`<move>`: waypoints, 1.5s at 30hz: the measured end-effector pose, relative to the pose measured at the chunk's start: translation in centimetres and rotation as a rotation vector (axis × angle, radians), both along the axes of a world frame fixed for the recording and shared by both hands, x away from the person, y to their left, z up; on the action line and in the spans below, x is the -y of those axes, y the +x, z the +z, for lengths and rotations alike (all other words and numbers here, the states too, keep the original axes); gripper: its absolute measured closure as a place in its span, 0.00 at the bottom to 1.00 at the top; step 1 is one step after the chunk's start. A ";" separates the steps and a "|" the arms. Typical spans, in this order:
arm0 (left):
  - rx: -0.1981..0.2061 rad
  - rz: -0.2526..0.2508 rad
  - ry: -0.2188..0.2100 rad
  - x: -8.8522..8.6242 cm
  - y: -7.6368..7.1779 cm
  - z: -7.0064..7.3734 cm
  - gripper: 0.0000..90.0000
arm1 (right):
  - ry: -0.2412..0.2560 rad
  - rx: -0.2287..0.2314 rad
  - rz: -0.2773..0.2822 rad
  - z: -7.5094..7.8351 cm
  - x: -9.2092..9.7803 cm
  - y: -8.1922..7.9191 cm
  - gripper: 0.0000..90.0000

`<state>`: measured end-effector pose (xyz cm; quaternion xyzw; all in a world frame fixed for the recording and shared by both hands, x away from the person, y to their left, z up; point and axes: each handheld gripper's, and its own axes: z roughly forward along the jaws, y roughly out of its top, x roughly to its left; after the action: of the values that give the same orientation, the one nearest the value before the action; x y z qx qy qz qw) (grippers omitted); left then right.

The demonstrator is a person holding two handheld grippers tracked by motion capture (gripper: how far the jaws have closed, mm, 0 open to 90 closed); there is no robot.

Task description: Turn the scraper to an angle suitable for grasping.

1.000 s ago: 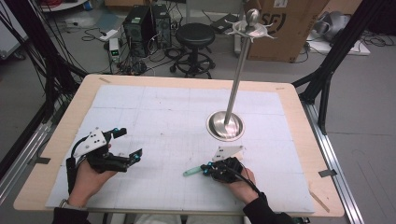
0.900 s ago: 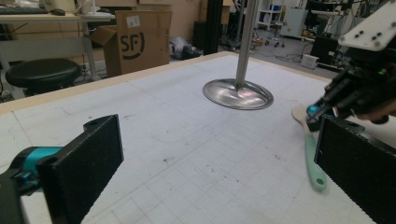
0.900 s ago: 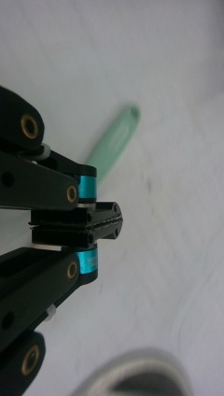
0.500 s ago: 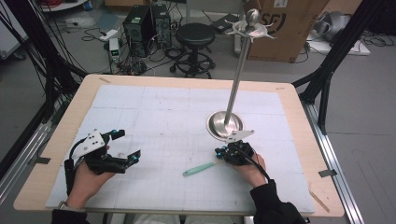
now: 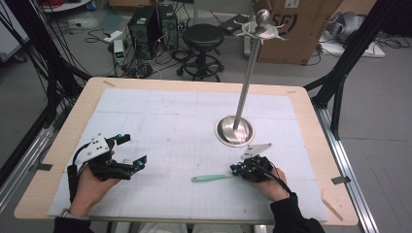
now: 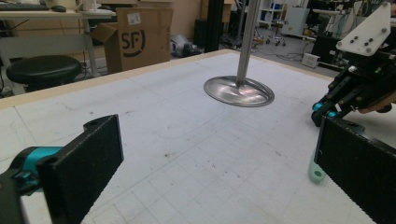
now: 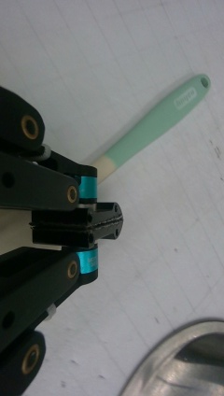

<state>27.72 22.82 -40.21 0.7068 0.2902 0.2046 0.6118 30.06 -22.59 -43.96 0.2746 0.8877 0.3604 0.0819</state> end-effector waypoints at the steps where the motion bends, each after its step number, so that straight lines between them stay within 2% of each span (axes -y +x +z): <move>1: -0.001 -0.002 -0.001 0.1 0.0 0.0 0.02 | 0.006 -0.005 0.000 0.0 0.2 -0.3 1.00; 8: 0.002 -0.010 0.001 0.4 0.2 0.0 0.02 | 0.028 -0.023 -0.014 -0.1 1.5 -2.9 1.00; 12: 0.000 -0.012 0.004 0.6 0.3 0.0 0.02 | -0.006 0.000 -0.008 0.2 1.3 -3.9 1.00; 13: 0.003 -0.015 0.004 0.6 0.3 0.1 0.02 | -0.004 0.005 0.008 0.3 1.2 -4.0 1.00; 15: 0.003 -0.016 0.007 0.7 0.3 0.1 0.02 | 0.064 0.026 0.031 0.7 0.9 -4.0 1.00; 16: 0.002 -0.017 0.009 0.8 0.3 0.1 0.02 | 0.107 0.039 0.081 1.3 0.2 -4.1 1.00; 17: 0.001 -0.014 0.010 0.8 0.3 0.0 0.02 | 0.119 0.045 0.116 1.4 -0.4 -4.3 1.00; 18: 0.000 -0.015 0.014 0.8 0.3 0.0 0.02 | 0.117 0.044 0.148 1.4 -1.1 -4.5 1.00; 19: -0.001 -0.015 0.014 0.7 0.3 0.0 0.02 | 0.117 0.044 0.148 1.4 -1.1 -4.5 1.00; 22: 0.001 -0.014 0.013 0.7 0.2 0.0 0.02 | 0.066 0.031 0.233 0.8 -3.8 -4.7 1.00; 23: -0.001 -0.015 0.014 0.7 0.1 0.0 0.02 | 0.066 0.031 0.233 0.8 -3.8 -4.7 1.00; 27: 0.000 -0.010 0.013 0.4 0.0 -0.1 0.02 | 0.031 0.038 0.288 0.4 -5.7 -4.4 1.00; 30: -0.001 -0.004 0.012 0.3 -0.1 -0.1 0.02 | -0.015 0.045 0.289 0.0 -6.5 -4.1 1.00; 35: -0.002 -0.003 0.017 0.2 0.0 -0.2 0.02 | -0.022 0.065 0.238 0.0 -6.6 -3.0 1.00; 38: -0.004 -0.007 0.018 0.3 0.0 -0.2 0.02 | -0.019 0.069 0.232 -0.1 -6.5 -2.6 1.00; 44: -0.004 -0.009 0.004 0.3 0.3 -0.3 0.02 | 0.026 0.035 0.215 0.2 -6.0 -2.1 1.00; 45: -0.005 -0.009 0.002 0.2 0.3 -0.3 0.02 | 0.091 0.045 0.197 1.2 -5.2 -1.8 1.00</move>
<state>28.06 22.59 -40.51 0.7093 0.2886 0.2003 0.6112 28.22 -17.44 -42.79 0.1812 0.8911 0.4127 0.0535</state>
